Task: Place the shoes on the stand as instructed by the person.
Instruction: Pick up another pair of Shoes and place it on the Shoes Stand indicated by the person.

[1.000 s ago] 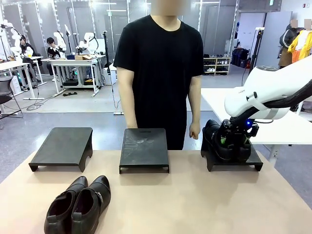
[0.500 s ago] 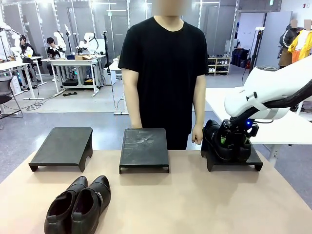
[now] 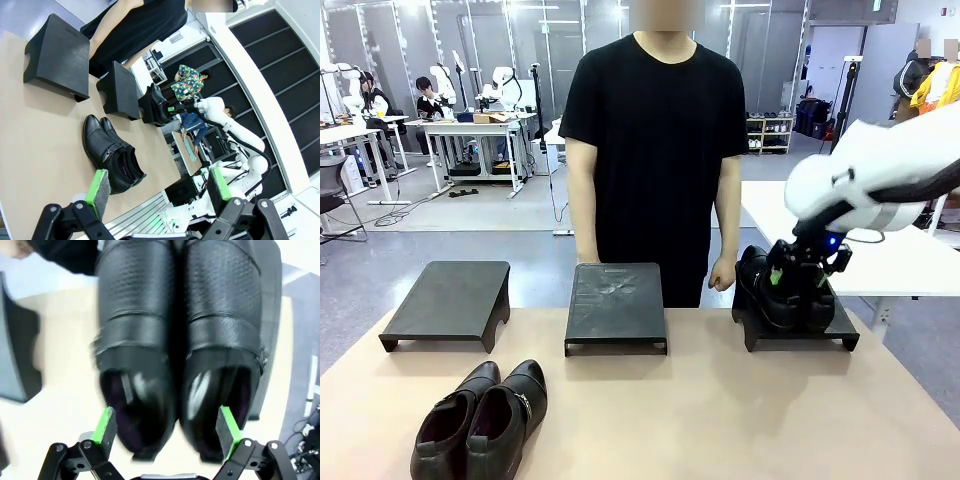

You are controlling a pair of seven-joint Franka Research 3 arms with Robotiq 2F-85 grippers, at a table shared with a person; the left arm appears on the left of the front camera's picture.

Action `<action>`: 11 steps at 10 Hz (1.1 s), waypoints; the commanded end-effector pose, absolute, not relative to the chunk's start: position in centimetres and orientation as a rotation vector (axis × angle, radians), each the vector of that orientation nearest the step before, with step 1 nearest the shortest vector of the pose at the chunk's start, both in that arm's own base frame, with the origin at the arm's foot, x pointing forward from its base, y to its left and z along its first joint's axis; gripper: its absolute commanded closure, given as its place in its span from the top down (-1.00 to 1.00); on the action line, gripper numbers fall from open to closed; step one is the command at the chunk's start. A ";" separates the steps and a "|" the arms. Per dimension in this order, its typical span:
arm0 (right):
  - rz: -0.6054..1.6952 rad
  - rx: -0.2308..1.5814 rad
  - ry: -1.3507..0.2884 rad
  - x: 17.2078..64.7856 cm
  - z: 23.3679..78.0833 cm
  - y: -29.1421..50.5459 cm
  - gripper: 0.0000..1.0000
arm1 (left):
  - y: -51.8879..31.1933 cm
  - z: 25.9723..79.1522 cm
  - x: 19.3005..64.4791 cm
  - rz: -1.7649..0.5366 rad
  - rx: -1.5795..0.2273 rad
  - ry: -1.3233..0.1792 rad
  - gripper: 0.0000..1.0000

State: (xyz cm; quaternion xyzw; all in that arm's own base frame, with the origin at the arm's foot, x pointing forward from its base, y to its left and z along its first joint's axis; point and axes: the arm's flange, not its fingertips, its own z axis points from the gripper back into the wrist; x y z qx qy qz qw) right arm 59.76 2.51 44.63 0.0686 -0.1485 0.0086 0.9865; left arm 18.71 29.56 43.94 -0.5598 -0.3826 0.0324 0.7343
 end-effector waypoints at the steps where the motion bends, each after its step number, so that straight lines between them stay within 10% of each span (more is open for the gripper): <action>1: 0.047 0.264 -0.276 55.0 50.3 0.4 1.00 | 29.6 44.0 18.7 0.054 -1.233 -0.855 1.00; 11: 0.062 1.214 -0.153 34.7 47.3 -23.5 1.00 | 29.6 44.0 18.7 0.054 -1.233 -0.855 1.00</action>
